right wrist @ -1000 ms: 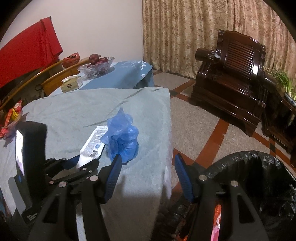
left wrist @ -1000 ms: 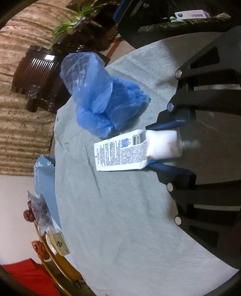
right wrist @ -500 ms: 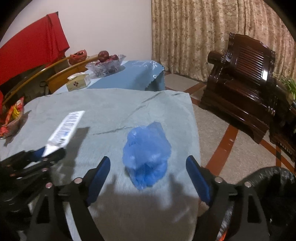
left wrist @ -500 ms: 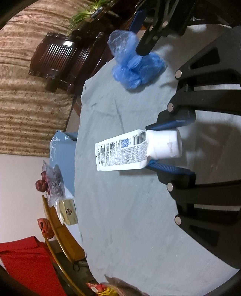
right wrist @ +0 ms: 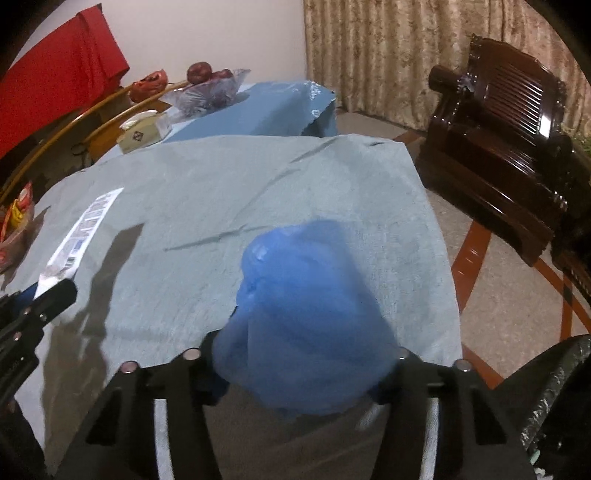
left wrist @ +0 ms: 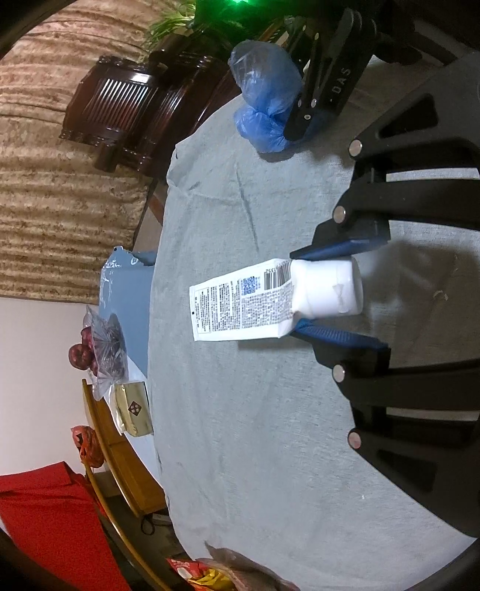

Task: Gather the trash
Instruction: 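Grasp the blue plastic bag with the right gripper while the left gripper holds the tube, then carry the tube and blue bag over the black bin and open both grippers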

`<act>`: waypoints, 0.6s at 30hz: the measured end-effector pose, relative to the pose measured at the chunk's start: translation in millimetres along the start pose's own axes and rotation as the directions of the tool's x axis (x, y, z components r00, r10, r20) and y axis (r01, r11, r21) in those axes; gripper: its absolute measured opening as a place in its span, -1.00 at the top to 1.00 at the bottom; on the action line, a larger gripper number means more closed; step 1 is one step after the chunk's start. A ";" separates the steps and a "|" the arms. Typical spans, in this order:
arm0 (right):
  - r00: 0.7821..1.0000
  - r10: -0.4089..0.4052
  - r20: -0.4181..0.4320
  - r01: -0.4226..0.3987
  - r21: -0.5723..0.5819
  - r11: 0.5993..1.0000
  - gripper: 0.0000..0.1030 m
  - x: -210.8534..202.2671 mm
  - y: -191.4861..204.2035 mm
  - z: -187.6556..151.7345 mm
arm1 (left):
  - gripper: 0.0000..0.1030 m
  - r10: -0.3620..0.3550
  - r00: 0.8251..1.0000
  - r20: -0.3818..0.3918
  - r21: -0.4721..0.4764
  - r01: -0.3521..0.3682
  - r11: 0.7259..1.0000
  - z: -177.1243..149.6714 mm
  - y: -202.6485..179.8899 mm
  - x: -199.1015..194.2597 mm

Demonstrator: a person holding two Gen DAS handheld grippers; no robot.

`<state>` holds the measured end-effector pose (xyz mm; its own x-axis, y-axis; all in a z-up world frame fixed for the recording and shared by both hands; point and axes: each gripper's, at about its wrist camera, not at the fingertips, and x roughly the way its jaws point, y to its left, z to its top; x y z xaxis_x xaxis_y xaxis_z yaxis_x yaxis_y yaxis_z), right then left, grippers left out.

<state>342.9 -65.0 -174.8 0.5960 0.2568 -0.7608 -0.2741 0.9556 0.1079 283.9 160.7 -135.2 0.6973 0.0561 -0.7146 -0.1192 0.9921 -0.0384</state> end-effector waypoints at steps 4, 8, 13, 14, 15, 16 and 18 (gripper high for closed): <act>0.999 0.016 0.030 -0.016 0.004 1.000 0.02 -18.2 2.1 -2.1 | 0.35 -0.002 1.000 0.006 0.004 0.002 1.000 2.0 -2.0 -4.9; 0.997 0.028 0.069 -0.029 0.005 1.000 0.02 -42.4 4.0 -0.1 | 0.35 -0.009 1.000 0.024 0.027 0.009 1.000 5.6 -10.8 -19.1; 0.992 0.042 0.121 -0.043 0.007 0.999 0.02 -79.8 4.9 -0.1 | 0.35 -0.033 0.998 0.050 0.047 0.031 0.998 8.5 -24.2 -43.8; 0.990 0.042 0.131 -0.043 0.005 0.999 0.02 -88.8 5.3 -1.2 | 0.35 -0.037 0.998 0.053 0.051 0.034 0.998 8.3 -26.5 -48.0; 0.989 0.041 0.140 -0.042 0.003 0.999 0.02 -97.4 5.7 -2.3 | 0.35 -0.048 0.997 0.057 0.056 0.045 0.997 8.6 -29.9 -55.9; 0.988 0.041 0.147 -0.042 0.003 0.999 0.02 -103.6 5.3 -3.3 | 0.35 -0.054 0.997 0.061 0.058 0.051 0.997 8.1 -32.4 -61.3; 0.986 0.043 0.160 -0.045 0.010 0.999 0.02 -117.1 4.1 -5.9 | 0.35 -0.065 0.995 0.071 0.065 0.061 0.996 6.9 -37.3 -73.2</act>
<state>267.5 -92.0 -89.1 0.6964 0.3174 -0.6436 -0.2934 0.9444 0.1483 242.2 120.4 -76.6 0.7518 -0.0012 -0.6594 -0.0306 0.9989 -0.0367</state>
